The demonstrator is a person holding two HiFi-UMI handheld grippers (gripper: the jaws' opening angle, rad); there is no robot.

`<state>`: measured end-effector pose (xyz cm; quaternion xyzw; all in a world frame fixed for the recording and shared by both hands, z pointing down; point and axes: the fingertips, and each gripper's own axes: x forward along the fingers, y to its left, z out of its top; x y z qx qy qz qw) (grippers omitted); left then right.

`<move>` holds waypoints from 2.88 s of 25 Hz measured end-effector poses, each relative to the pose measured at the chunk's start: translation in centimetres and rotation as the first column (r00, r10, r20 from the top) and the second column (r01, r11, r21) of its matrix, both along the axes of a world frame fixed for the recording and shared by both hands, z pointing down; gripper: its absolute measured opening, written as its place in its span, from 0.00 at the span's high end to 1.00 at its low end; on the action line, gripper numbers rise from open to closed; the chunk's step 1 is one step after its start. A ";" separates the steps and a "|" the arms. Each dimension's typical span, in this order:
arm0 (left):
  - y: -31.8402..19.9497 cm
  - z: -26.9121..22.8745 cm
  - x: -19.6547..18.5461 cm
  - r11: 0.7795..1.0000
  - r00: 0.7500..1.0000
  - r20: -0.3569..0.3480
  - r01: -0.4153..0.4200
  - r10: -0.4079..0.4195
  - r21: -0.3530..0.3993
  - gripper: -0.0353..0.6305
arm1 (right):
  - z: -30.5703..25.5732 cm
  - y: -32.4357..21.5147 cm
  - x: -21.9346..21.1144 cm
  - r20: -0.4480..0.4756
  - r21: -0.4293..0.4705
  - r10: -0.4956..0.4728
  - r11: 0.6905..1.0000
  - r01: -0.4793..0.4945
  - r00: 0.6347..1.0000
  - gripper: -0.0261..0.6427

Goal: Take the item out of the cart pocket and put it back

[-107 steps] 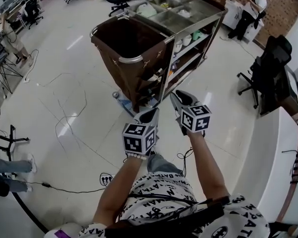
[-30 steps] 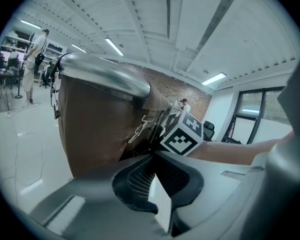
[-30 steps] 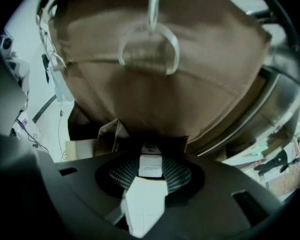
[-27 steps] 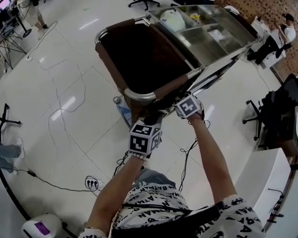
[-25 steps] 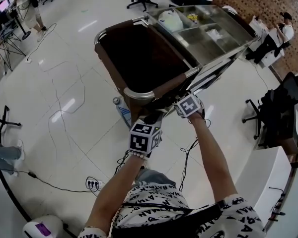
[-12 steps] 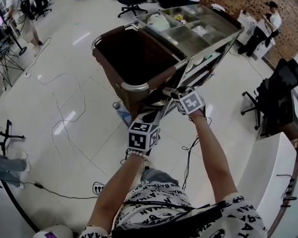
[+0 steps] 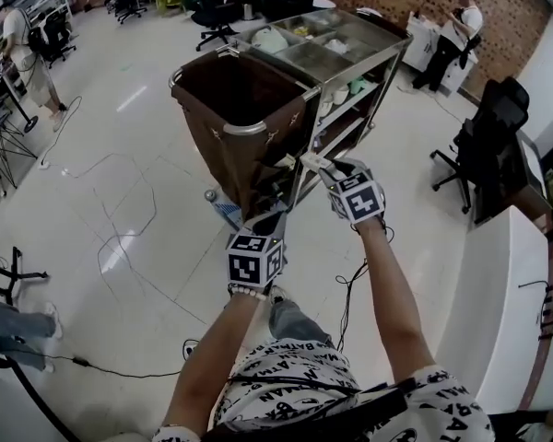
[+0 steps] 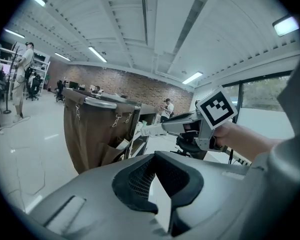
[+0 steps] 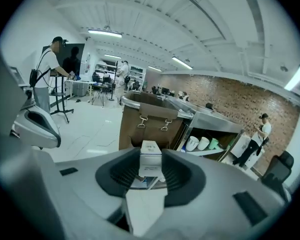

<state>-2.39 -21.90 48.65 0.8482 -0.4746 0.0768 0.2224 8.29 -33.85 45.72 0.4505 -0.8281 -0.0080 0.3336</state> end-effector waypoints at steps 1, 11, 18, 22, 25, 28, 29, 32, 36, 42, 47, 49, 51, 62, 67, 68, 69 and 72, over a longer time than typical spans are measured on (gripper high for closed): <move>1.5 -0.1 -0.1 1.000 1.000 -0.003 -0.001 0.001 0.002 0.95 | -0.6 1.9 0.1 0.009 0.011 0.007 1.000 -0.007 1.000 0.74; 14.9 0.3 0.1 1.000 0.999 -0.049 0.002 -0.003 -0.021 0.95 | -3.5 18.6 2.2 0.051 0.061 0.054 0.997 -0.057 0.997 0.74; 19.6 0.8 1.2 0.998 0.996 -0.082 0.040 -0.043 -0.039 0.95 | -2.9 25.4 3.0 0.120 0.042 0.048 0.998 -0.053 0.992 0.74; 21.6 0.7 2.8 0.997 0.994 -0.089 0.068 -0.070 -0.030 0.95 | -1.6 29.4 3.5 0.160 0.017 0.024 0.999 -0.027 0.987 0.74; 23.3 0.9 4.3 0.997 0.994 -0.075 0.077 -0.079 -0.026 0.95 | -0.5 32.4 3.7 0.179 -0.006 0.003 1.000 -0.002 0.984 0.74; 24.8 1.2 5.6 0.996 0.995 -0.058 0.083 -0.084 -0.028 0.95 | 0.4 34.7 4.0 0.201 -0.024 -0.012 1.000 0.017 0.979 0.74; 25.3 1.4 6.0 0.996 0.995 -0.053 0.083 -0.085 -0.034 0.95 | 1.0 35.3 4.2 0.204 -0.034 -0.013 0.999 0.020 0.979 0.74; 27.1 2.2 6.9 0.995 0.996 -0.040 0.083 -0.086 -0.060 0.95 | 2.5 37.1 5.0 0.233 -0.071 0.001 0.997 0.016 0.972 0.74; 28.6 2.8 7.5 0.992 0.995 -0.037 0.093 -0.096 -0.082 0.95 | 3.4 38.4 5.6 0.286 -0.104 0.022 0.995 0.008 0.958 0.74; 29.0 3.1 8.2 0.993 0.995 -0.050 0.084 -0.089 -0.087 0.95 | 4.5 38.7 6.3 0.278 -0.126 0.015 0.992 0.021 0.960 0.74; 27.8 2.3 8.7 0.996 0.996 -0.062 0.057 -0.061 -0.063 0.94 | 3.5 37.6 6.3 0.271 -0.104 0.000 0.994 0.030 0.962 0.74; 27.9 2.5 9.0 0.997 0.997 -0.064 0.046 -0.050 -0.064 0.94 | 3.5 37.6 6.4 0.269 -0.103 0.002 0.994 0.027 0.963 0.74; 27.8 2.6 8.9 0.996 0.996 -0.069 0.049 -0.054 -0.070 0.94 | 3.4 37.4 6.4 0.268 -0.102 0.005 0.995 0.023 0.963 0.74; 26.4 2.9 7.4 0.994 0.994 -0.085 0.058 -0.066 -0.092 0.95 | 3.3 36.2 5.4 0.259 -0.102 0.021 0.995 0.006 0.966 0.74; 25.2 3.3 5.6 0.993 0.995 -0.077 0.059 -0.067 -0.098 0.95 | 3.9 35.2 4.3 0.249 -0.111 0.044 0.994 -0.016 0.968 0.74; 25.0 3.4 5.2 0.994 0.995 -0.074 0.058 -0.065 -0.098 0.95 | 4.0 35.1 4.1 0.244 -0.113 0.048 0.993 -0.020 0.969 0.74; 24.9 3.5 4.8 0.994 0.996 -0.070 0.055 -0.062 -0.099 0.95 | 4.2 35.0 3.8 0.239 -0.115 0.052 0.993 -0.025 0.970 0.74; 24.5 4.0 3.9 0.993 0.997 -0.065 0.042 -0.049 -0.107 0.95 | 4.8 34.6 3.1 0.228 -0.126 0.072 0.991 -0.044 0.971 0.74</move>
